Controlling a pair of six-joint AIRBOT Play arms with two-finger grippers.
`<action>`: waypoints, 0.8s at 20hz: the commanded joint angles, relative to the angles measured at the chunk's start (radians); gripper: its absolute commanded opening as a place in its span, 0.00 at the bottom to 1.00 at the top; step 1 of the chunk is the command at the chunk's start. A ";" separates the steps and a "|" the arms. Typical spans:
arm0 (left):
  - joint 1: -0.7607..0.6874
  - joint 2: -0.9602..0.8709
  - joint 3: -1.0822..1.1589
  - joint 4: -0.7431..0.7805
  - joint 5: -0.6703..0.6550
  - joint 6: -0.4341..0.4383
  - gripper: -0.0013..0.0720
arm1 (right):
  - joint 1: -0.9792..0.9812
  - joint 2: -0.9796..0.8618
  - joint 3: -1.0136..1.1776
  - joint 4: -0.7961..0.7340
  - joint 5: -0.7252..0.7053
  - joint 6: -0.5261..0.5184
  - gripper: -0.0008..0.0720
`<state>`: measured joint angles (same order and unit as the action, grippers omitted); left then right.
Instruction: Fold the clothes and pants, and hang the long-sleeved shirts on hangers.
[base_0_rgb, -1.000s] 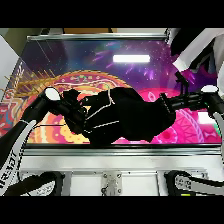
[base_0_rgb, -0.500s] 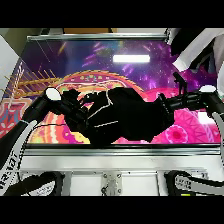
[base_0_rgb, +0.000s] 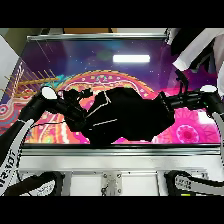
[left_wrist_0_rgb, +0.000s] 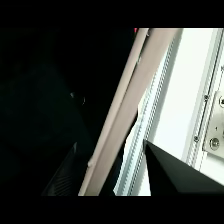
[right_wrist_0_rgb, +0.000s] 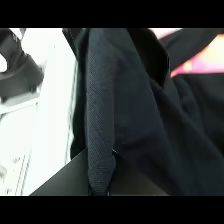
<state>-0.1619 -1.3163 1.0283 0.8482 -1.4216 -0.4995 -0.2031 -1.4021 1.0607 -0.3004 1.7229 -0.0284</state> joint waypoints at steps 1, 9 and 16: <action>0.037 0.002 0.000 -0.003 -0.008 -0.041 0.61 | -0.001 0.003 0.001 0.059 0.002 0.006 0.03; 0.019 0.049 0.000 -0.003 0.011 -0.044 0.61 | 0.006 0.004 0.001 0.063 -0.024 0.045 0.03; 0.011 0.049 0.000 -0.003 0.068 -0.101 0.61 | 0.018 0.003 0.001 0.077 -0.033 0.055 0.03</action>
<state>-0.1608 -1.2678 1.0283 0.8413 -1.3712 -0.5610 -0.1879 -1.3979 1.0611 -0.2379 1.6966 0.0204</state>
